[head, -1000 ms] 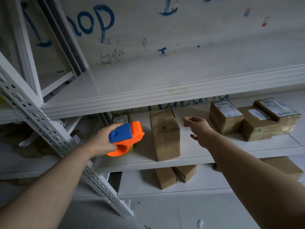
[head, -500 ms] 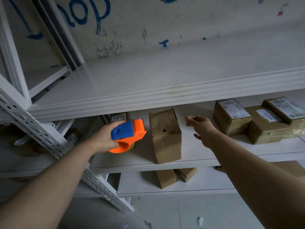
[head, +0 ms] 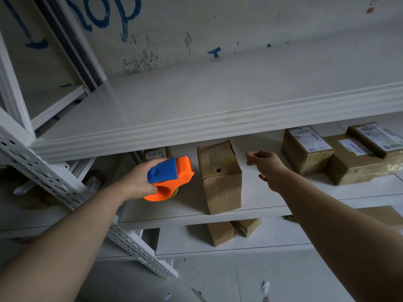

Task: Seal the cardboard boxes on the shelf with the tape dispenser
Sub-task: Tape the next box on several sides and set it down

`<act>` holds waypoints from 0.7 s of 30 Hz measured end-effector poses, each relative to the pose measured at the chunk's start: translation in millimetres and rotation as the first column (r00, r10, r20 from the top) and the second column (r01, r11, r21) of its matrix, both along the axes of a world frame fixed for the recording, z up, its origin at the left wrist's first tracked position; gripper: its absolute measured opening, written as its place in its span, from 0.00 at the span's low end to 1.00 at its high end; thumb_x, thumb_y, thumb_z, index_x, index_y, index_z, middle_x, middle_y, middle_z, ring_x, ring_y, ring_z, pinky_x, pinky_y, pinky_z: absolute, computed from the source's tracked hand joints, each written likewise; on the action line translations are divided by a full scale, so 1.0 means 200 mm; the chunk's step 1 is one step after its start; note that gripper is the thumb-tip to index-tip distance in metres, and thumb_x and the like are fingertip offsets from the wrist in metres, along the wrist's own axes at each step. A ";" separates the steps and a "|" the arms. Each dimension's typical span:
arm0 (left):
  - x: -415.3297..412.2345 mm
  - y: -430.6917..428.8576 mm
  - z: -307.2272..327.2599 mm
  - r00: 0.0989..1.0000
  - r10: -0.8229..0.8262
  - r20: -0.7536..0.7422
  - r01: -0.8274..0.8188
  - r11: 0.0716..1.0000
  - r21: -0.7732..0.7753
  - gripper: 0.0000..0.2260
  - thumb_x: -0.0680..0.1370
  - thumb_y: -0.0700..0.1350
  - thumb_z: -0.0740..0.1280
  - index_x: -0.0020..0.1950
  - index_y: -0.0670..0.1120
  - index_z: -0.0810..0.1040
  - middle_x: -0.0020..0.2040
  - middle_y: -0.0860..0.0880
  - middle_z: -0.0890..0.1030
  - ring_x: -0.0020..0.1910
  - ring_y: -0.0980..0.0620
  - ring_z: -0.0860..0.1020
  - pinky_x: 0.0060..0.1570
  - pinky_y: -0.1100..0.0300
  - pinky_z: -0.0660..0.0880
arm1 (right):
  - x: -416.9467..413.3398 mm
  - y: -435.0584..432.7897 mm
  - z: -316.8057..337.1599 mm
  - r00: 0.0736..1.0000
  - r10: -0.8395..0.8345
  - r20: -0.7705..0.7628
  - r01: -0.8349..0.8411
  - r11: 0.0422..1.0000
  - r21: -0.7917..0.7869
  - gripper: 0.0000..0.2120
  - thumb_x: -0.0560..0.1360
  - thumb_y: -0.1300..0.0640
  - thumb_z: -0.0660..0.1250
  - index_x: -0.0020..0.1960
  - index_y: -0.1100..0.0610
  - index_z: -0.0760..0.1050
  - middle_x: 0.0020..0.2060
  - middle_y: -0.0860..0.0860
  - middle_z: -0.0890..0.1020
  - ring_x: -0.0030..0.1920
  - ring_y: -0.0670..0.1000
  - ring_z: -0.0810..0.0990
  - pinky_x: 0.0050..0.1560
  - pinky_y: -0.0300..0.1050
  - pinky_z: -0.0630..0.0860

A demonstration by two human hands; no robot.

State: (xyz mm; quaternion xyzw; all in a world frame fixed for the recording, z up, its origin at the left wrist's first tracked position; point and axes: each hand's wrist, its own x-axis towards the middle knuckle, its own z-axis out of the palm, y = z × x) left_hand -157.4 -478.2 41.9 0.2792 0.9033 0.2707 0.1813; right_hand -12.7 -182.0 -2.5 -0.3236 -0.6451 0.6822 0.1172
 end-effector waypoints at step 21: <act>0.03 0.04 -0.15 0.996 0.036 0.075 -0.031 0.997 -0.076 0.41 0.62 0.33 0.70 0.72 0.59 0.65 0.59 0.52 0.74 0.57 0.51 0.75 0.56 0.50 0.75 | -0.03 -0.10 -0.15 0.993 0.007 0.115 -0.010 1.000 0.022 0.22 0.78 0.49 0.65 0.69 0.53 0.67 0.43 0.50 0.80 0.40 0.47 0.73 0.40 0.44 0.68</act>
